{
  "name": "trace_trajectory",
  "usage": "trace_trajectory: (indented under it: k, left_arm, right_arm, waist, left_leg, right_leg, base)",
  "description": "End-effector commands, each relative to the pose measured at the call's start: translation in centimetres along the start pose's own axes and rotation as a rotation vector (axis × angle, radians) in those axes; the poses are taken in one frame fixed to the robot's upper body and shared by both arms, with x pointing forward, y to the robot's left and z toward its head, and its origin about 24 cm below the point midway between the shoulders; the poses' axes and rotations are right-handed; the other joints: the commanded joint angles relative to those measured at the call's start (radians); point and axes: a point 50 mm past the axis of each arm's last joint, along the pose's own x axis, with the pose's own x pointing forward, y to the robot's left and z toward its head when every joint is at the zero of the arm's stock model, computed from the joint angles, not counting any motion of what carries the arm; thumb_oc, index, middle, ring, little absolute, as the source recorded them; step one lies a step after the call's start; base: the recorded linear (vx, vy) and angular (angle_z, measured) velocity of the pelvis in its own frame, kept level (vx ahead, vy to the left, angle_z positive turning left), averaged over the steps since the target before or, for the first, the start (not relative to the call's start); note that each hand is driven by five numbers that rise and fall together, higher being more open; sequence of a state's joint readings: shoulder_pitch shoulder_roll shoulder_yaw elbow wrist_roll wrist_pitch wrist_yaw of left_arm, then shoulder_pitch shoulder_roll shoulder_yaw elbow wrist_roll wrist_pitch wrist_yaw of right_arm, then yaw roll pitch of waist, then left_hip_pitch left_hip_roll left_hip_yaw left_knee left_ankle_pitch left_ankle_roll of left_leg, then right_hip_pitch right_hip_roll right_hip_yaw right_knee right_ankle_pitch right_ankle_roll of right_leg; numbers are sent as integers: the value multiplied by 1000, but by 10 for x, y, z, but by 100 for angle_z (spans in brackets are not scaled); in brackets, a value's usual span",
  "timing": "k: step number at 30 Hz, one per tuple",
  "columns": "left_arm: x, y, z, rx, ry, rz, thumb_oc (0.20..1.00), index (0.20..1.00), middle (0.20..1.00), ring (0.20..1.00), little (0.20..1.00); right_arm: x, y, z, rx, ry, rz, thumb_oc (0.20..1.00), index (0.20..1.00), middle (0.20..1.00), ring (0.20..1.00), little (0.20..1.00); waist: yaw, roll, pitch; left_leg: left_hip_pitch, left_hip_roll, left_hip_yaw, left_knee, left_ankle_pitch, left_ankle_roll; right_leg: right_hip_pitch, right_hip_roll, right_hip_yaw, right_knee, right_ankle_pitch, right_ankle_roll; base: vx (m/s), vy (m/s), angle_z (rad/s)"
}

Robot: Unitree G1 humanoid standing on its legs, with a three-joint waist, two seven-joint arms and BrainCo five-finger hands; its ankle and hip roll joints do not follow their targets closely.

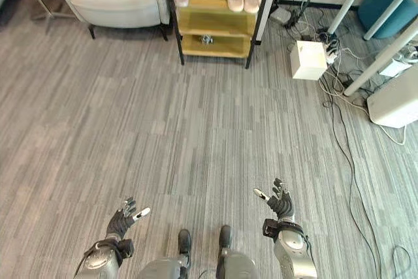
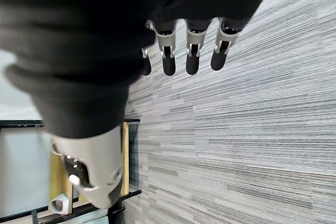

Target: Arrange the slippers neatly on the shoe rack.

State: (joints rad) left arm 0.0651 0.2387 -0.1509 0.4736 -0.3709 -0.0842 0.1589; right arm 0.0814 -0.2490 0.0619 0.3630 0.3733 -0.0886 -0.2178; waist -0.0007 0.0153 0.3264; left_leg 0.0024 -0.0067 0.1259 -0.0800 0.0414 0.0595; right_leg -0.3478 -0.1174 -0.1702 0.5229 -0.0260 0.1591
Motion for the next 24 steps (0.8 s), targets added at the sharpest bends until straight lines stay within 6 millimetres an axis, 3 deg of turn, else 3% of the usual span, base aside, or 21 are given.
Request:
trace_trajectory:
  k: [1,5,7,8,9,11,13,14,16,19,20,23,24]
  left_arm:
    - [-2,11,23,34,-133,17,1000,1000,1000,1000,1000]
    - [3,10,33,33,-169,21,1000,1000,1000,1000,1000]
    - [0,12,29,15,-163,39,1000,1000,1000,1000,1000]
    - [-1,13,28,-5,-160,48,1000,1000,1000,1000,1000]
    - [-1,14,28,-4,-160,48,1000,1000,1000,1000,1000]
    - [-3,17,26,-60,-150,65,1000,1000,1000,1000,1000]
    - [-2,19,26,-76,-149,80,1000,1000,1000,1000,1000]
    - [-1,21,26,-82,-145,89,1000,1000,1000,1000,1000]
    - [0,21,26,-93,-143,97,1000,1000,1000,1000,1000]
    - [0,20,24,-87,-129,97,1000,1000,1000,1000,1000]
    - [-1,19,22,-81,-123,95,1000,1000,1000,1000,1000]
    - [0,16,22,-53,-120,89,1000,1000,1000,1000,1000]
    - [1,16,23,-44,-121,91,1000,1000,1000,1000,1000]
  right_arm:
    - [0,1,24,39,-133,-14,1000,1000,1000,1000,1000]
    - [-1,-7,22,-39,-124,-50,1000,1000,1000,1000,1000]
    - [-4,-9,17,-51,-107,-44,1000,1000,1000,1000,1000]
    - [-5,-10,16,-57,-103,-41,1000,1000,1000,1000,1000]
    - [-5,-10,16,-57,-103,-41,1000,1000,1000,1000,1000]
    - [-5,-12,15,-49,-103,-38,1000,1000,1000,1000,1000]
    - [-4,-14,16,-42,-103,-40,1000,1000,1000,1000,1000]
    - [-4,-15,15,-43,-96,-46,1000,1000,1000,1000,1000]
    - [-3,-16,13,-43,-81,-50,1000,1000,1000,1000,1000]
    - [-3,-18,12,-47,-76,-56,1000,1000,1000,1000,1000]
    - [-2,-18,11,-53,-70,-57,1000,1000,1000,1000,1000]
    - [-1,-22,8,-79,-58,-81,1000,1000,1000,1000,1000]
    - [-1,-24,7,-85,-52,-91,1000,1000,1000,1000,1000]
  waist:
    - [-15,-20,-40]
    - [-53,-29,-52]
    - [-57,-30,-66]
    - [-58,-19,-71]
    - [-61,-22,-74]
    - [-41,-22,-66]
    - [-27,-34,-56]
    - [-23,-46,-54]
    - [-10,-53,-49]
    - [15,-63,-46]
    - [24,-61,-48]
    - [60,-36,-49]
    - [65,-39,-49]
  left_leg:
    - [138,29,-33,-3,-164,-61]
    - [220,44,-52,-7,-229,-97]
    - [235,61,-57,25,-238,-107]
    - [227,88,-60,95,-225,-124]
    - [222,85,-62,96,-222,-124]
    - [89,102,-89,388,-110,-148]
    - [8,92,-122,545,-51,-154]
    - [-28,90,-121,583,-29,-152]
    - [-83,96,-100,591,-48,-141]
    - [-163,87,-62,464,-106,-118]
    - [-185,88,-55,393,-96,-118]
    - [-246,121,-33,49,81,-150]
    - [-268,126,-20,12,89,-153]
  right_leg:
    - [141,-105,-70,-298,64,38]
    - [115,-92,-77,-514,133,55]
    - [133,-82,-77,-497,140,31]
    - [152,-61,-77,-492,128,14]
    - [149,-65,-78,-493,130,14]
    - [227,-21,-69,-515,82,-43]
    - [267,-7,-66,-527,55,-75]
    - [282,-7,-67,-529,37,-87]
    - [319,-4,-63,-534,9,-96]
    - [372,3,-62,-557,-22,-89]
    - [390,8,-60,-565,-31,-84]
    - [481,45,-63,-594,-80,-68]
    - [502,46,-65,-598,-91,-65]
  base:
    - [365,-126,5]
    - [369,-204,5]
    - [367,-264,28]
    - [231,-189,40]
    - [270,-291,33]
    - [237,-332,19]
    - [196,-249,7]
    - [243,-209,-41]
    - [256,-126,-25]
    - [304,-35,8]
    - [326,40,-4]
    - [431,71,-22]
    - [479,108,-40]
